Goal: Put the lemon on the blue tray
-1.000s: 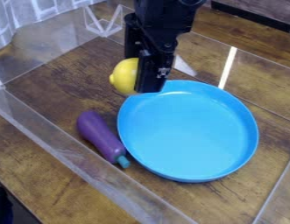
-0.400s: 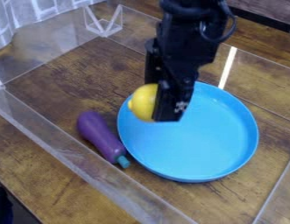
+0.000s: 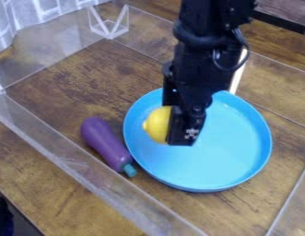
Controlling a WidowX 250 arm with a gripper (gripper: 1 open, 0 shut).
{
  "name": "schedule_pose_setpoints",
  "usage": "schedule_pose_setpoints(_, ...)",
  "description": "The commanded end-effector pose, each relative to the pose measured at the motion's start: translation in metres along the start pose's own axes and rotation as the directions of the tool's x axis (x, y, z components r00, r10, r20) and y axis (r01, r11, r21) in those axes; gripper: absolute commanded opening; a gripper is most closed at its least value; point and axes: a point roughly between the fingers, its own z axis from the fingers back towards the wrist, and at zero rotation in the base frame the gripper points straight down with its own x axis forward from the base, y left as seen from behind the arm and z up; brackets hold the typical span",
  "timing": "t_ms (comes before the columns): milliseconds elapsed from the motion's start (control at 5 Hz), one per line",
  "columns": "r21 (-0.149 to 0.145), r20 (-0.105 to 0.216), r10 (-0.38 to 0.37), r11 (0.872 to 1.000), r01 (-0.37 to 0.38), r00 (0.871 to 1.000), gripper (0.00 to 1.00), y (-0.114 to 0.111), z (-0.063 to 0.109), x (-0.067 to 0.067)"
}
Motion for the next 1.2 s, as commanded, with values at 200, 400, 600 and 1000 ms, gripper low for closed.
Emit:
schedule_pose_setpoints(200,0.003,0.064,0.08,0.997,-0.081,0.995,1.0,0.016,0.005,0.001)
schedule_pose_setpoints(400,-0.007,0.069,0.149,0.989,-0.149,0.986,1.0,0.016,0.004,0.007)
schedule_pose_setpoints(600,-0.014,0.073,0.212,0.977,-0.211,0.975,1.0,0.017,0.004,0.013)
schedule_pose_setpoints(1000,-0.026,0.063,0.293,0.956,-0.292,0.954,1.0,0.019,-0.034,0.021)
